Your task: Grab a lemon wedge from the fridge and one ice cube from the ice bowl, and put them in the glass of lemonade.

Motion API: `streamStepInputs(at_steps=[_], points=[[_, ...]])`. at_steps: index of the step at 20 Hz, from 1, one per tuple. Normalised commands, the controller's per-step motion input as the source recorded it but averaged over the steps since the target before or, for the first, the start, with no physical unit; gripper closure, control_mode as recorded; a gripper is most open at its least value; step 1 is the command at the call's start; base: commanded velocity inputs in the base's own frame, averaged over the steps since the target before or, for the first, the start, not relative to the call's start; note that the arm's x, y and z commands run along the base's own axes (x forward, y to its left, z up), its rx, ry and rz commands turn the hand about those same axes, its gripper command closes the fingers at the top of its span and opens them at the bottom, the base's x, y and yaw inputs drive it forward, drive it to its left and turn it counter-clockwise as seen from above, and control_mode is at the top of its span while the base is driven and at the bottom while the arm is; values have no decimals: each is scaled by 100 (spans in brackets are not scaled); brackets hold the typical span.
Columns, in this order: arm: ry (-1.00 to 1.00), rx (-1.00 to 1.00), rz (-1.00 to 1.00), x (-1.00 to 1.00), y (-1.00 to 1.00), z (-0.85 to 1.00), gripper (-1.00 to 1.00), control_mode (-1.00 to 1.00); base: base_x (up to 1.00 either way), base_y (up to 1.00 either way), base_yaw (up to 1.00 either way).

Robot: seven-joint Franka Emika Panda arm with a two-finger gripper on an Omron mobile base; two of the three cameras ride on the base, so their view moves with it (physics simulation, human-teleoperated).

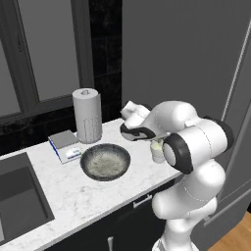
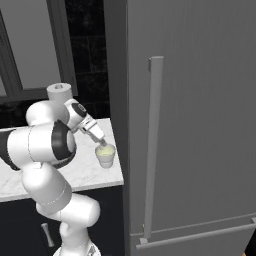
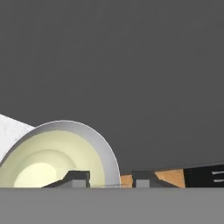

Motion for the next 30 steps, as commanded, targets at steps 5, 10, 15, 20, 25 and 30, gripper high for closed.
streamStepInputs(at_steps=[5,10,15,20,25,30], points=[[0,-5,-6,0,0,0,-100,-100,0,0,0],[0,-4,-6,-3,0,0,-100,-100,0,0,0],[0,-3,-7,-6,0,0,-100,-100,0,0,0],[0,-3,-7,-3,0,0,-100,-100,0,0,0],[-1,0,-7,-41,0,41,-100,-100,0,0,0],[-5,0,0,-94,0,43,-100,-100,0,0,0]])
